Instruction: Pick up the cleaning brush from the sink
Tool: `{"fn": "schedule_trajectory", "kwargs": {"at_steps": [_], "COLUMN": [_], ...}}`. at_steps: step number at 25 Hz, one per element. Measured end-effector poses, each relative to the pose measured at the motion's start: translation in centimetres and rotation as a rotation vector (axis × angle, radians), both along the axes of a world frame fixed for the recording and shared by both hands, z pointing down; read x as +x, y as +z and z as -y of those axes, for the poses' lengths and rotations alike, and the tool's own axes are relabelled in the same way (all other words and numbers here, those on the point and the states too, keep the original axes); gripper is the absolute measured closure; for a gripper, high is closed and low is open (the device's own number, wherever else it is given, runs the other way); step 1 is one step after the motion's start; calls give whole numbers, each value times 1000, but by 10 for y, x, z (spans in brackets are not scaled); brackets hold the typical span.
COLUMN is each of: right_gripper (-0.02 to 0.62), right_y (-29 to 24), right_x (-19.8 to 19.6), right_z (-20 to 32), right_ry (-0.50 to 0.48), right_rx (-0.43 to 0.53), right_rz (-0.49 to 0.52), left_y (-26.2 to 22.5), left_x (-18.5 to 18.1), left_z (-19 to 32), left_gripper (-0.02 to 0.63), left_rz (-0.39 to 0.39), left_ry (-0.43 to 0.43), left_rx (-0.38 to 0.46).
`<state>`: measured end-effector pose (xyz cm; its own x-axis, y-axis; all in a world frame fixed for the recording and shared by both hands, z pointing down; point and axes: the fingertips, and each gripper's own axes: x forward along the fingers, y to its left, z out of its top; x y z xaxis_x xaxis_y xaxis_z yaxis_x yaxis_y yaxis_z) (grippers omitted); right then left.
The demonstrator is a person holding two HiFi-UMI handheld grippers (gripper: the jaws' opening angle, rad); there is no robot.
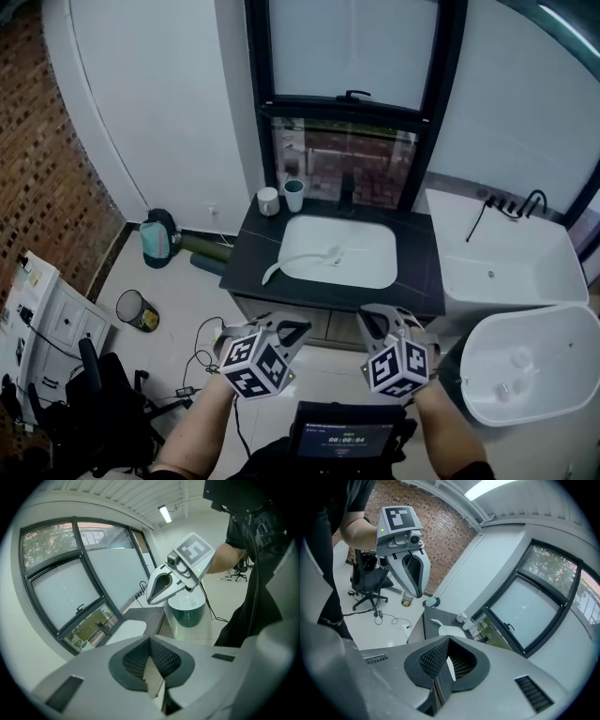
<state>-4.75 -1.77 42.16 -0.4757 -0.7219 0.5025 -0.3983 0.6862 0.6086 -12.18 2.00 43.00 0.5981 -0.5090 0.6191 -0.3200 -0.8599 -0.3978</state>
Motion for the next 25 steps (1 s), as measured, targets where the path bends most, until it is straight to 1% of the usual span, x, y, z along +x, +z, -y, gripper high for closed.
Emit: {"fn": "schedule_trajectory", "kwargs": {"at_steps": [5,8,10,13,16,18,21,23,25], "right_gripper": [612,612,612,612,612,612,612,612,612], "right_y": [12,9,10,13,13,16,16,19,24], "right_x": [-2,2,7,6,-3,-7,-15,-16,-17], "right_z": [57,88,104,121,141,162,200,222,243], "right_ry": [-32,-63,-81,-95,-98,-92,-56,-17,27], "right_rx": [-1,7,5,-3,-10,-29,-27,-36,-52], "right_rz": [13,21,14,13,25,14,15,5,-4], "left_y": [10,6,3,3,7,9,11,16,22], "left_x": [-1,5,10,11,5,-1,-16,-27,-37], "left_z": [57,90,108,128,154,182,231,262,297], "left_gripper": [614,614,614,614,614,614,614,614,612], "left_rz": [14,22,24,17,50,62,68,87,76], "left_ry": [-37,-62,-81,-98,-97,-98,-104,-104,-110], "left_rx": [-3,8,14,-2,2,6,-20,-59,-126]}}
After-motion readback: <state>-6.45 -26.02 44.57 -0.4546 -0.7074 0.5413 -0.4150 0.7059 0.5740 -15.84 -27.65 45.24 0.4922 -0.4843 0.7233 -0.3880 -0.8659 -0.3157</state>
